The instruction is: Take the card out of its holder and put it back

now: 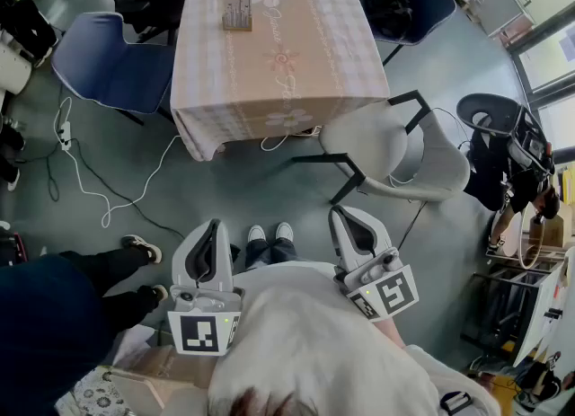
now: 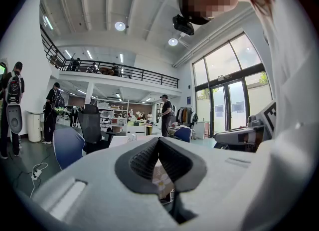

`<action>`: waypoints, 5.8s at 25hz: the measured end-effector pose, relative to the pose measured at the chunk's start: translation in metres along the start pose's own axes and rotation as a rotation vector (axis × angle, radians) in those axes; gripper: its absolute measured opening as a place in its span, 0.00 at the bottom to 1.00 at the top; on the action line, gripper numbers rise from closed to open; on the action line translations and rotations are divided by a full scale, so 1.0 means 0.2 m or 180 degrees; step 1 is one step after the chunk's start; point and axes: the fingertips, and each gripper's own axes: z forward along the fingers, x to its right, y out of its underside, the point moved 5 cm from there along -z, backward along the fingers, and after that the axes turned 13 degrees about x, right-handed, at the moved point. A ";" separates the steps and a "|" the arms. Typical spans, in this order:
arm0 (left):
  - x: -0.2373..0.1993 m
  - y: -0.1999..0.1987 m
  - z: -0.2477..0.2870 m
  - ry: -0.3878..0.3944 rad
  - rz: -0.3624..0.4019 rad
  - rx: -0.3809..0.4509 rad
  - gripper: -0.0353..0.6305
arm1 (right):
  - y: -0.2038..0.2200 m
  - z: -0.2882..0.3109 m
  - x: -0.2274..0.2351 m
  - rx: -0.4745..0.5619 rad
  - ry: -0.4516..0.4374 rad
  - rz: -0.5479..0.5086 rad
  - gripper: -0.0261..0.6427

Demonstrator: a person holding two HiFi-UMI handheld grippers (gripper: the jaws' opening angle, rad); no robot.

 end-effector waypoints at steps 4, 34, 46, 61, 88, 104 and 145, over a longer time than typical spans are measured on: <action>-0.01 0.00 -0.01 -0.0001 -0.0001 -0.0051 0.05 | 0.00 0.00 -0.01 -0.0011 -0.0017 0.0000 0.03; -0.08 0.02 0.12 -0.0063 -0.0034 0.0088 0.05 | 0.03 0.10 0.07 -0.0010 -0.0213 0.0098 0.04; -0.48 -0.01 0.32 0.0104 -0.0002 0.0166 0.05 | 0.05 0.48 -0.07 0.0017 -0.0129 0.0090 0.04; -0.75 0.05 0.35 -0.0131 -0.0124 0.0116 0.05 | 0.08 0.72 -0.10 -0.0095 -0.0147 0.0027 0.04; -0.66 0.04 0.85 -0.0177 0.0121 0.0074 0.05 | 0.05 0.95 0.40 -0.0030 -0.0217 0.0176 0.04; -0.58 0.10 0.94 -0.0260 0.0123 0.0047 0.05 | 0.07 0.91 0.59 -0.0036 -0.0184 0.0196 0.04; -1.21 0.18 1.47 0.0158 -0.0054 -0.0073 0.05 | 0.15 1.67 0.59 -0.0062 0.0211 0.0201 0.04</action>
